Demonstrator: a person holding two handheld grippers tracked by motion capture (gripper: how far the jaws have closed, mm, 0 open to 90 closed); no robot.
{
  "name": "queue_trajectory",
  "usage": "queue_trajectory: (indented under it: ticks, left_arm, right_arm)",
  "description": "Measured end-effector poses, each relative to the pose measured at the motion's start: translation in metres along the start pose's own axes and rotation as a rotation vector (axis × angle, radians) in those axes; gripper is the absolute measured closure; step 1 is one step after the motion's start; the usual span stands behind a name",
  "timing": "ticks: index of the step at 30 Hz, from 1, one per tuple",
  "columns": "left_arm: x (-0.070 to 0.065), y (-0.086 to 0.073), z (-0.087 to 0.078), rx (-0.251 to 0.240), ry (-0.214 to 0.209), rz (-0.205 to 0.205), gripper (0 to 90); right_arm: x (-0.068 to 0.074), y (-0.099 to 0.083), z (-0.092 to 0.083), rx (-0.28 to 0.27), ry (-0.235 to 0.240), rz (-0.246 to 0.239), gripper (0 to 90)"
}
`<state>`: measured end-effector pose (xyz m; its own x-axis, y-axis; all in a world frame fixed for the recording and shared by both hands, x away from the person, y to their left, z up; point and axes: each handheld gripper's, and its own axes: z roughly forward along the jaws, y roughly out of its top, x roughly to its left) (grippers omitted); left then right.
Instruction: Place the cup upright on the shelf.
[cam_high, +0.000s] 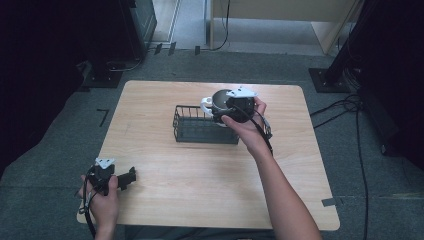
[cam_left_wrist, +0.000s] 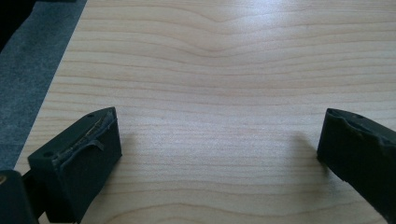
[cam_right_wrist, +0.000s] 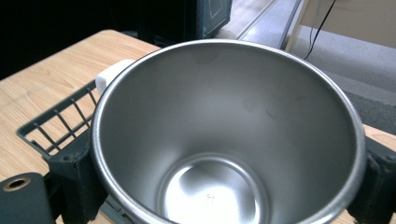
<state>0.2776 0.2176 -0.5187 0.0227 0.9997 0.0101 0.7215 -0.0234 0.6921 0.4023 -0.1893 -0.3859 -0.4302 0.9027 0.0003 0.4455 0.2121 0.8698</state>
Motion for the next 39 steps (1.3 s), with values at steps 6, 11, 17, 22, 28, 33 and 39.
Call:
queue_trajectory:
  ticks: [6,11,17,22,28,33,39]
  left_arm:
    - [0.000,0.000,0.000,0.000,0.000,0.000,0.0]
    - [0.000,0.000,0.000,0.000,0.000,0.000,0.0]
    - [0.000,0.000,0.000,0.000,0.000,0.000,0.0]
    - [0.000,0.000,0.000,0.000,0.000,0.000,0.0]
    - [0.000,0.000,0.000,0.000,0.000,0.000,0.0]
    - [0.000,0.000,0.000,0.000,0.000,0.001,0.0]
    - [0.000,0.000,0.000,0.000,0.000,0.001,0.0]
  right_arm:
    - [0.000,-0.004,0.008,0.015,-0.004,-0.003,6.8]
    - [-0.001,-0.011,0.014,0.032,-0.004,0.003,6.8]
    - [-0.003,-0.019,0.019,0.041,0.004,0.015,6.8]
    - [-0.002,-0.025,0.023,0.066,0.006,-0.002,6.7]
    - [-0.003,-0.030,0.027,0.084,0.005,-0.008,6.6]
    - [-0.003,-0.031,0.028,0.090,0.011,-0.005,6.2]
    - [-0.006,-0.031,0.027,0.099,0.027,0.019,4.4]
